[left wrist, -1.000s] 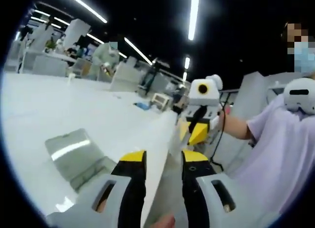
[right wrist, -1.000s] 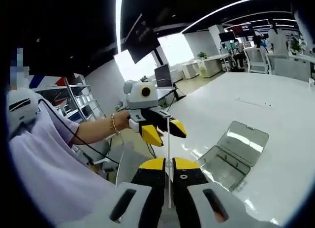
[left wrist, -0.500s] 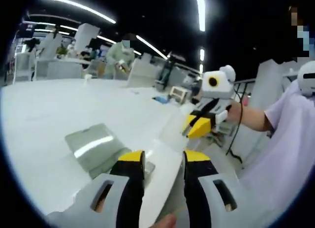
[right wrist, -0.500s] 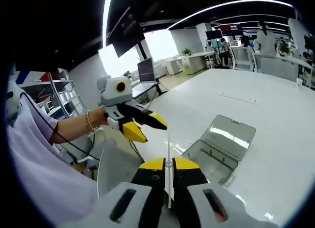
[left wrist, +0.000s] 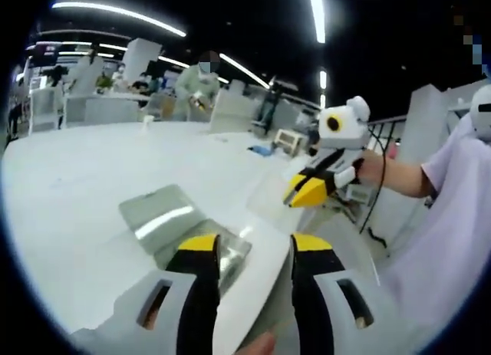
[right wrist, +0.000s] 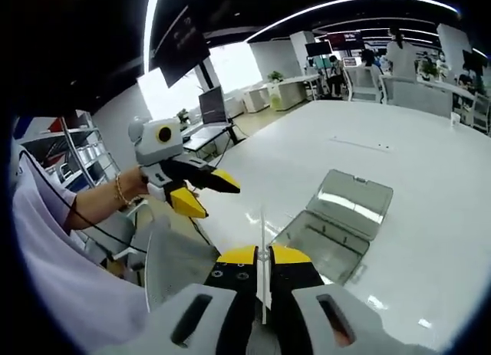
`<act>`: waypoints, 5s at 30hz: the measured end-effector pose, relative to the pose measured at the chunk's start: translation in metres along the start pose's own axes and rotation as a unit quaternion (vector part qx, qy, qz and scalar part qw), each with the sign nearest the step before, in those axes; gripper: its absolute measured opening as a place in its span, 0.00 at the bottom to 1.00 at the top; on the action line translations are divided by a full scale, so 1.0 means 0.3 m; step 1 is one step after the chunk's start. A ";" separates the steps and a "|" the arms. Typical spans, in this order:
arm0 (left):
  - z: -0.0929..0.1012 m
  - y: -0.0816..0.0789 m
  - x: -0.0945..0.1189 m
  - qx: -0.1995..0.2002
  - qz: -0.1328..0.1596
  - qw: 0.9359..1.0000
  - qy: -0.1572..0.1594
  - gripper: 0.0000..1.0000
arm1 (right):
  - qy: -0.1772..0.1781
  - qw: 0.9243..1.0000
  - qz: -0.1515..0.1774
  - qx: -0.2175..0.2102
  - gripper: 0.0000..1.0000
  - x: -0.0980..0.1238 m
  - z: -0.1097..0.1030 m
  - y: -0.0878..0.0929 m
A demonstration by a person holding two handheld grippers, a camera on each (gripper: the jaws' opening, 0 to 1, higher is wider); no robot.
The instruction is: Insert the divider into the dual guide fixture by aligning both edges with the guide slots and pushing it downward to the bottom, including one-sided entry, uneven engagement, binding, and posture correction.
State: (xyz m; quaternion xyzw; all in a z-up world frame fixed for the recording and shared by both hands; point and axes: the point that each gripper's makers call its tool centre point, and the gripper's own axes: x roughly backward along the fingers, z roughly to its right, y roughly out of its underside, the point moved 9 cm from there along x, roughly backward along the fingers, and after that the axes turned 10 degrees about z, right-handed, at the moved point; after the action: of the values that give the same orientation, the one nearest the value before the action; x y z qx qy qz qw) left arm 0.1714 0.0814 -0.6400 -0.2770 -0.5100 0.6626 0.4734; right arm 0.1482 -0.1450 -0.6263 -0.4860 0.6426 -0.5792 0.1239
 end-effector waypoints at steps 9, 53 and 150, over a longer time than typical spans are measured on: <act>-0.019 0.002 0.034 -0.005 -0.003 1.000 0.003 0.36 | 0.032 0.999 -0.008 -0.013 0.00 -0.022 -0.016 -0.002; -0.138 0.026 0.121 -0.043 -0.025 0.999 0.010 0.39 | 0.268 0.955 -0.041 -0.122 0.00 -0.171 0.038 -0.023; -0.234 0.013 0.169 -0.032 -0.016 0.999 -0.010 0.37 | 0.359 0.896 -0.161 -0.205 0.00 -0.362 0.239 0.118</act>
State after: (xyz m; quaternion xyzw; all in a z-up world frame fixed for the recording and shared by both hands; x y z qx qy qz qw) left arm 0.2096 0.1564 -0.6606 -0.2773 -0.5399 0.6412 0.4695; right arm 0.2369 -0.1115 -0.7223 -0.3570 0.6607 -0.5817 -0.3125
